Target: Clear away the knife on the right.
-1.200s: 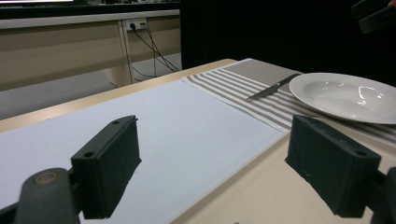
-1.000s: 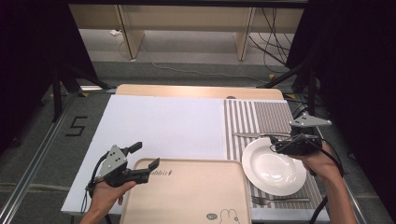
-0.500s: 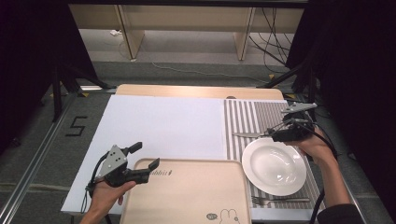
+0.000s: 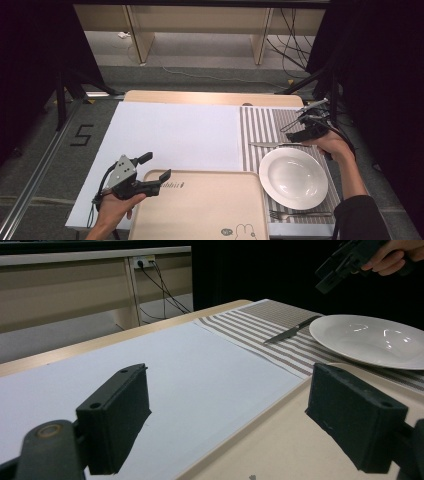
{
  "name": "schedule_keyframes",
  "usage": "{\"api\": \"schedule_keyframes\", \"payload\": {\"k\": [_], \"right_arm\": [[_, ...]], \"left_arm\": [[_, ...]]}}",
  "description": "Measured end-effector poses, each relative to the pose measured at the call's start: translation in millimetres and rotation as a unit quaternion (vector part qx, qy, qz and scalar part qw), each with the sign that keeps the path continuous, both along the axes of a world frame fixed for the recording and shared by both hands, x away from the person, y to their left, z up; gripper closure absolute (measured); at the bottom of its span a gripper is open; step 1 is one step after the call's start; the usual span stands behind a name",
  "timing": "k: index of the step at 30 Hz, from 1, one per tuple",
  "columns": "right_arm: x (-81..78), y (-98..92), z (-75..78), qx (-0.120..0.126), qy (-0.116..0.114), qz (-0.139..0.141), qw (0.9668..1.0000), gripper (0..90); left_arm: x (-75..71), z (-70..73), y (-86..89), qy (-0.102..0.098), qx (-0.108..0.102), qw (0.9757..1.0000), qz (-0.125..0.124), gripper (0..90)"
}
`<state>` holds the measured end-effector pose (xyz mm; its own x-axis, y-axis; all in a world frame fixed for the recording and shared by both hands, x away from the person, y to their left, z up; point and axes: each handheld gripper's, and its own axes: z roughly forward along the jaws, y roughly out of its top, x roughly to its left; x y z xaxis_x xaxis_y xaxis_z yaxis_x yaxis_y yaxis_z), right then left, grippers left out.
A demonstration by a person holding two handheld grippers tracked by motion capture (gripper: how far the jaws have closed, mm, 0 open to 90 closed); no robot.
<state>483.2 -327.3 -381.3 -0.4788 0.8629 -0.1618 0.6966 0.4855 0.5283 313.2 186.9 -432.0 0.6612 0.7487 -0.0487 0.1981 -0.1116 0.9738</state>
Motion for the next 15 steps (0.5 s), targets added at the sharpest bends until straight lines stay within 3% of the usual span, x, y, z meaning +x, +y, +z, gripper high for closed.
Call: {"api": "schedule_keyframes", "payload": {"k": [2,7,10,15], "right_arm": [[8.0,-0.9,-3.9,-0.005,0.012,0.005,0.9999,18.0],[19.4,0.9,-10.2,-0.025,0.05,-0.016,0.9983,19.0],[24.1,2.6,-12.7,-0.022,0.067,-0.017,0.9974,19.0],[34.5,-1.7,-20.2,-0.045,0.077,-0.014,0.9959,18.7]], "left_arm": [[0.5,-0.3,0.5,0.001,-0.003,1.0,0.002,16.3],[0.8,-0.8,-1.4,0.002,-0.005,1.0,-0.002,16.3],[0.6,-1.0,-2.6,0.002,-0.003,1.0,-0.005,16.3],[0.4,-1.1,-3.2,0.001,-0.001,1.0,-0.008,16.2]]}}
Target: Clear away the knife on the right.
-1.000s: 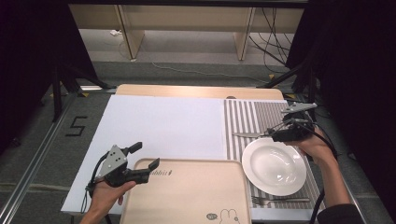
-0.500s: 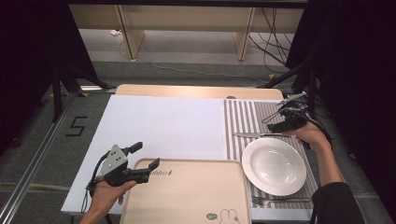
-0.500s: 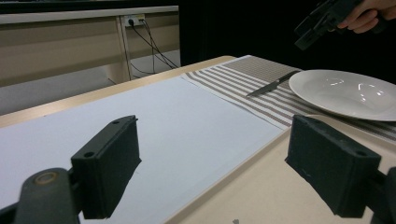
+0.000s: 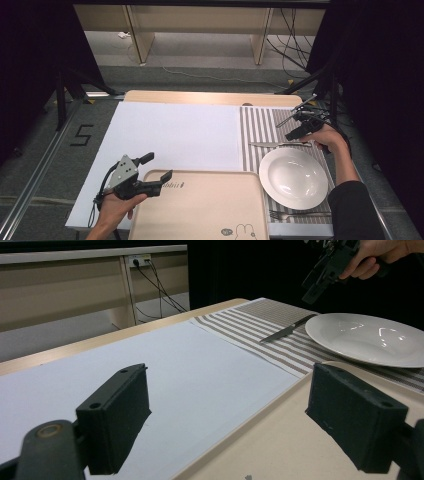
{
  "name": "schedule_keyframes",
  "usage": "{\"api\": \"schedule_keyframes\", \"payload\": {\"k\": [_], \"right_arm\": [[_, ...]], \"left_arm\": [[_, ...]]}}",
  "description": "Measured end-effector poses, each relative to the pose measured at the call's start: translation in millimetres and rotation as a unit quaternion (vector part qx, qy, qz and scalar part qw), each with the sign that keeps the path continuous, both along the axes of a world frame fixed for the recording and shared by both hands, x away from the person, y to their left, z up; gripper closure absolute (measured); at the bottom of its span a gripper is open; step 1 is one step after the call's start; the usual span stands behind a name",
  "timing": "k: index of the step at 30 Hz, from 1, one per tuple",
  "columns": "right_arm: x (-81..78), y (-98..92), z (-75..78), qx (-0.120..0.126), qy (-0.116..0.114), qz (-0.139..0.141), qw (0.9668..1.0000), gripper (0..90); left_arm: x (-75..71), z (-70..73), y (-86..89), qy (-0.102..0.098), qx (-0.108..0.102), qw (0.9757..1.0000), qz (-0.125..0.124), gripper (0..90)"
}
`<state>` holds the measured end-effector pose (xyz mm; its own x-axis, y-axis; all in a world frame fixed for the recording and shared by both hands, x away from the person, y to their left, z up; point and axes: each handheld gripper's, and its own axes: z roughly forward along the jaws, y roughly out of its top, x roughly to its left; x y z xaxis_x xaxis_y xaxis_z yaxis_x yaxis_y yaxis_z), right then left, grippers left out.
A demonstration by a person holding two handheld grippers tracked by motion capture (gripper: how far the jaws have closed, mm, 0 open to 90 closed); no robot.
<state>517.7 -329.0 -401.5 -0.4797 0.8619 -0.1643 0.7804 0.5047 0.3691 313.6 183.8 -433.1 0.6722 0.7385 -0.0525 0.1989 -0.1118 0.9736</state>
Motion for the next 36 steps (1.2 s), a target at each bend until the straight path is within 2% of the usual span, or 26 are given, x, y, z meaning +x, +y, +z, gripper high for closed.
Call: {"api": "schedule_keyframes", "payload": {"k": [2,4,5,7,10,11,12,13,16,25,26,32,34,36], "right_arm": [[1.6,-0.7,-1.8,-0.002,0.016,-0.013,0.9998,18.7],[3.8,-2.1,-3.6,-0.009,0.019,-0.013,0.9997,17.8],[4.4,-1.1,-4.6,-0.016,0.023,-0.023,0.9993,17.5],[6.4,-2.4,-6.9,-0.024,0.019,-0.009,0.9995,17.1],[7.2,1.0,-10.3,-0.031,0.024,-0.007,0.9992,17.0],[7.0,2.8,-10.9,-0.031,0.032,-0.009,0.9989,17.1],[8.7,2.1,-12.5,-0.036,0.026,-0.003,0.999,17.3],[8.9,3.3,-13.2,-0.038,0.028,-0.01,0.9988,18.0],[10.9,3.4,-14.5,-0.041,0.041,-0.009,0.9983,19.3],[13.7,2.0,-23.8,-0.05,0.049,-0.009,0.9975,20.1],[14.1,1.8,-25.5,-0.049,0.046,-0.003,0.9978,20.4],[15.6,1.5,-29.0,-0.059,0.065,-0.004,0.9961,23.9],[15.4,1.5,-30.6,-0.057,0.06,-0.004,0.9966,23.9],[15.7,1.4,-31.9,-0.059,0.065,-0.006,0.9962,23.9]], "left_arm": [[0.0,0.3,0.9,-0.001,-0.002,1.0,-0.001,16.2],[0.0,0.2,0.7,0.0,-0.002,1.0,-0.001,16.2],[-0.1,0.2,0.2,0.0,-0.002,1.0,-0.002,16.2],[-0.1,0.2,-0.3,-0.002,-0.001,1.0,-0.006,16.2],[-0.2,0.2,-0.7,-0.002,0.0,1.0,-0.007,16.2],[-0.4,0.2,-0.8,-0.002,-0.001,1.0,-0.007,16.2],[-0.5,0.2,-0.9,-0.002,-0.001,1.0,-0.007,16.2],[-0.6,0.3,-0.8,-0.003,-0.001,1.0,-0.007,16.2],[-0.6,0.3,-0.6,-0.003,-0.001,1.0,-0.008,16.2],[-0.8,0.3,-1.3,-0.003,0.0,0.9999,-0.01,16.2],[-0.8,0.3,-1.3,-0.003,0.0,0.9999,-0.01,16.2],[-0.7,0.2,-1.5,-0.003,0.002,0.9999,-0.011,16.2],[-0.9,0.4,-1.5,-0.003,0.002,0.9999,-0.011,16.2],[-1.2,0.6,-1.6,-0.003,0.003,0.9999,-0.011,16.2]]}}
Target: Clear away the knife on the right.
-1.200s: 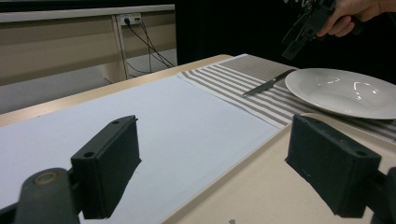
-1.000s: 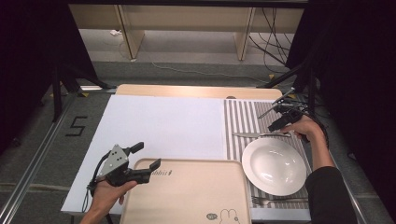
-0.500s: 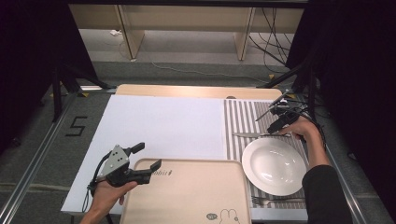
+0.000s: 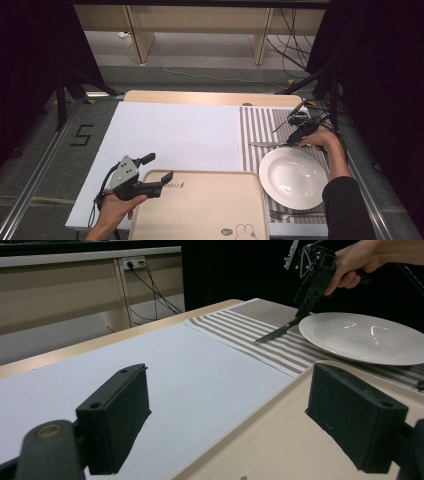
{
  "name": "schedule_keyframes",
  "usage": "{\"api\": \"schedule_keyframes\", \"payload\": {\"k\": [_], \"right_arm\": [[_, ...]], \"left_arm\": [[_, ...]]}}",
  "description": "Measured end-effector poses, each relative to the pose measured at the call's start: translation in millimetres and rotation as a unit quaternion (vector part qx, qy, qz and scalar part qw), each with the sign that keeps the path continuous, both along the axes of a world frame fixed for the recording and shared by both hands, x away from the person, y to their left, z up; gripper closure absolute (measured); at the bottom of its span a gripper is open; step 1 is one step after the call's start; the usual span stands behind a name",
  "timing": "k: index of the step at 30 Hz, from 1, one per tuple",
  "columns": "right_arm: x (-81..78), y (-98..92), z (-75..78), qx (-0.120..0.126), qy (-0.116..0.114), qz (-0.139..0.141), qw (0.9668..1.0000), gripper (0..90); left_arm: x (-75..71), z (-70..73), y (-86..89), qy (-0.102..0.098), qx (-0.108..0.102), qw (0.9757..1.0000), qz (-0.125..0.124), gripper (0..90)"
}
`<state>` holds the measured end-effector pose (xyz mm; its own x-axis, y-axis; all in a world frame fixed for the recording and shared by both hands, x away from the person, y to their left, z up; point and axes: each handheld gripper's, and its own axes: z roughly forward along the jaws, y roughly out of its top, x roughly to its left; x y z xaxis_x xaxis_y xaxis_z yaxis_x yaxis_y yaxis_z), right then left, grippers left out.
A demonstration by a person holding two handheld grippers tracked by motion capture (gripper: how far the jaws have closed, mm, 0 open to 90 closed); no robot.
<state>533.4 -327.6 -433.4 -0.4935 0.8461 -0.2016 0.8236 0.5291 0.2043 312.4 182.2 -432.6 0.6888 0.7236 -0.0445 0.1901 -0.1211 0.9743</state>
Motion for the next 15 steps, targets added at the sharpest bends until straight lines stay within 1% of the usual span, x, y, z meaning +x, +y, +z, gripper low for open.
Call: {"api": "schedule_keyframes", "payload": {"k": [2,5,6,7,8,9,11,12,15], "right_arm": [[0.6,-0.3,0.0,-0.005,0.007,0.002,1.0,23.9],[0.9,-0.1,-1.3,-0.007,0.005,0.003,1.0,24.1],[1.0,0.5,-1.7,-0.007,0.012,-0.003,0.9999,24.6],[1.1,0.2,-1.9,-0.006,0.014,-0.003,0.9999,25.0],[1.4,0.0,-3.3,-0.007,0.012,-0.006,0.9999,25.5],[2.1,-1.0,-4.1,-0.005,0.007,0.001,1.0,26.5],[2.5,-1.2,-4.2,-0.006,0.011,0.002,0.9999,27.2],[2.9,-1.4,-4.8,0.0,0.011,0.004,0.9999,28.0],[3.7,-1.2,-5.9,-0.001,0.014,0.001,0.9999,29.4]], "left_arm": [[0.1,0.0,0.0,0.0,0.001,1.0,0.0,16.2],[0.2,-0.1,-0.1,0.0,0.001,1.0,0.0,16.2],[0.1,-0.1,-0.2,0.0,0.001,1.0,0.0,16.2],[0.1,-0.2,-0.2,0.0,0.001,1.0,0.0,16.3],[0.0,-0.1,-0.2,-0.001,0.001,1.0,0.0,16.3],[0.0,0.0,-0.2,-0.001,0.002,1.0,0.0,16.3],[0.0,0.0,-0.2,-0.001,0.002,1.0,0.0,16.3],[0.3,-0.2,-0.2,0.0,0.002,1.0,0.001,16.3],[0.4,-0.2,-0.6,0.0,0.002,1.0,0.001,16.3]]}}
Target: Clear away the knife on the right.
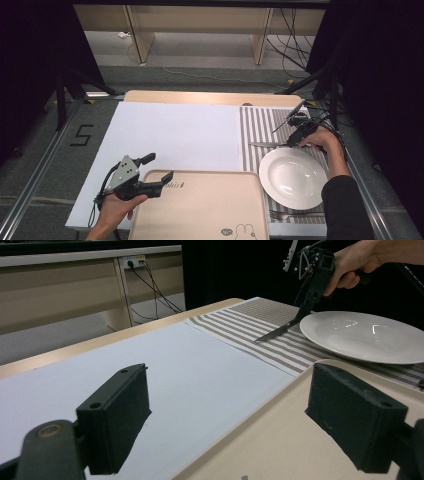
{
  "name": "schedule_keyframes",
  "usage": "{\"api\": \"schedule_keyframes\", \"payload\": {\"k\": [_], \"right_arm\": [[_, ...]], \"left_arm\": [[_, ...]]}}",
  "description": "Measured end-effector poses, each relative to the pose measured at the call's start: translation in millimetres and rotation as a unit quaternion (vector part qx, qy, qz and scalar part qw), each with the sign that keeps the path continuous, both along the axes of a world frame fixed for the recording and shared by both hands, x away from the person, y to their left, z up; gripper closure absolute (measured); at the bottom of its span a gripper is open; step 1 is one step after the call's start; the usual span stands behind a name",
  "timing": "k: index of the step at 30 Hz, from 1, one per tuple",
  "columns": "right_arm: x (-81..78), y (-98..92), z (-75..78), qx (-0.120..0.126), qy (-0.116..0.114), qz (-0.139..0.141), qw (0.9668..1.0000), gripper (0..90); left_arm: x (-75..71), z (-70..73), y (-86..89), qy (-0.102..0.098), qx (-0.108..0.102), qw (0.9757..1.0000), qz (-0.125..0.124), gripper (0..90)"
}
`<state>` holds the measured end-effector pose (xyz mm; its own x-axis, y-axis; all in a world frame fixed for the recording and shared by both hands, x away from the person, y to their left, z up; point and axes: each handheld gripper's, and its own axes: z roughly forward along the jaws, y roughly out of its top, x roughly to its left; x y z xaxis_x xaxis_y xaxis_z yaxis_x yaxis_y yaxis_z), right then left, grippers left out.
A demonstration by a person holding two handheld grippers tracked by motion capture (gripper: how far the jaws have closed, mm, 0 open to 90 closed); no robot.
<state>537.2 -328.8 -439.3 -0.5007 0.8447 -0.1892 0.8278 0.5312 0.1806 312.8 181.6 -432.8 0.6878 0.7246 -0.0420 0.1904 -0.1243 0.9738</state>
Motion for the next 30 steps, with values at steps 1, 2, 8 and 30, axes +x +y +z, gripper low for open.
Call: {"api": "schedule_keyframes", "payload": {"k": [1,2,8,30], "right_arm": [[0.1,0.0,-0.2,-0.001,0.002,-0.001,1.0,29.8],[0.2,-0.1,-0.8,-0.002,0.003,-0.001,1.0,30.0],[1.9,0.2,-3.6,-0.01,0.006,0.004,0.9999,30.5],[3.8,2.6,-11.4,-0.019,0.024,0.024,0.9992,41.5]], "left_arm": [[-0.1,0.0,-0.2,0.0,0.0,1.0,0.0,16.4],[-0.2,0.0,-0.4,0.0,-0.001,1.0,0.0,16.4],[-0.5,0.3,-0.3,-0.001,0.002,1.0,0.0,16.4],[0.3,-0.6,-1.0,0.0,0.003,1.0,-0.002,16.7]]}}
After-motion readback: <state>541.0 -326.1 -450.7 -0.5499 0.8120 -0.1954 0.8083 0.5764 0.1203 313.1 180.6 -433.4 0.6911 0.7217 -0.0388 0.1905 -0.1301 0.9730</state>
